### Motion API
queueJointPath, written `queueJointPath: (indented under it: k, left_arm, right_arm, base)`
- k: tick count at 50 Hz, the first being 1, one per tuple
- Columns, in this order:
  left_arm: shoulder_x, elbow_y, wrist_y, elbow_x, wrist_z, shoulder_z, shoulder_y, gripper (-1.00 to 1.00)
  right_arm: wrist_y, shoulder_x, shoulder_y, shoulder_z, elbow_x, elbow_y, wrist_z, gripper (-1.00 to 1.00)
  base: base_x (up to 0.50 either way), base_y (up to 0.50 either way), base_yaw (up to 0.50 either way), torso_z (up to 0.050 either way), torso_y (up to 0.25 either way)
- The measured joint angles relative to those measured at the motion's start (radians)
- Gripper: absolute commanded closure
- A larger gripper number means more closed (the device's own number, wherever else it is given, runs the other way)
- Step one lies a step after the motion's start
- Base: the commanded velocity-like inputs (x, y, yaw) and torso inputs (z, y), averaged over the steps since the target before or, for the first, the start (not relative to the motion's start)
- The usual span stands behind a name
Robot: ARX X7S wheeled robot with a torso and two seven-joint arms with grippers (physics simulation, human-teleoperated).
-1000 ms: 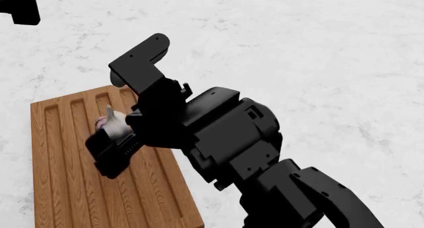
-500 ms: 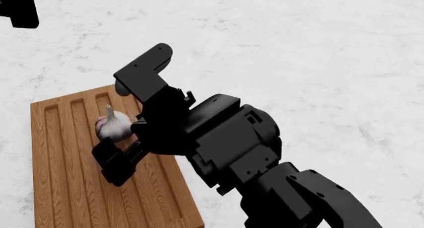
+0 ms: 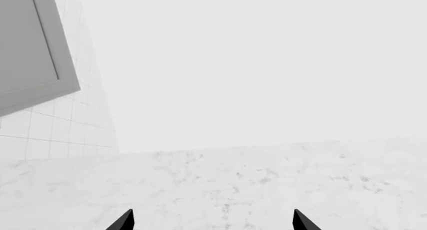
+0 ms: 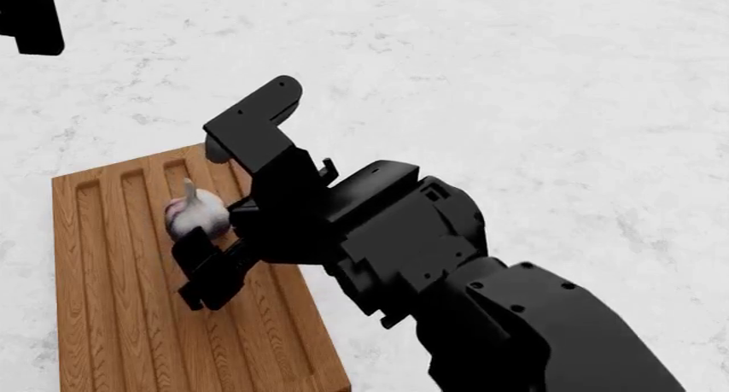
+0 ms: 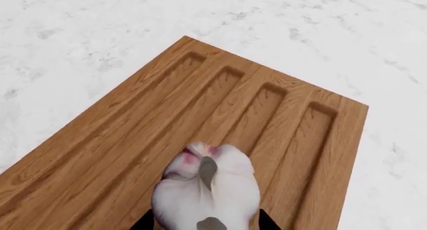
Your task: Clear the non-vegetable object off the cutting board and place the vegetables onto it.
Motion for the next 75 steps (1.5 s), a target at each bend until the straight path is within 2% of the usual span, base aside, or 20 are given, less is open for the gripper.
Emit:
queueJointPath:
  k: [8,36,52,75]
  left_arm:
    - [-0.003,0.01,-0.007,-0.004,-0.004,-0.004,0.003,-1.0]
    - [-0.001,0.033,-0.038,-0.024,-0.009,-0.008,-0.034,-1.0]
    - [-0.006,0.056,-0.057,-0.036,-0.013,-0.014,-0.045,-1.0]
    - [-0.008,0.048,-0.049,-0.042,-0.014,-0.01,-0.045,-1.0]
  right_arm:
    - [0.0,0.039,0.03,-0.042,0.056,-0.058,0.043,1.0]
    - [0.092,0.317,0.144,-0.035,0.152,-0.346,0.241,1.0]
    - [0.093,0.421,0.147,-0.02,0.157,-0.338,0.302,1.0]
    - [0.052,0.562,0.067,0.032,0.201,-0.328,0.451,1.0]
  base:
    - [0.0,0.0,0.0,0.0,0.0]
    - [0.0,0.0,0.0,0.0,0.0]
    - [0.0,0.0,0.0,0.0,0.0]
    - [0.0,0.0,0.0,0.0,0.0]
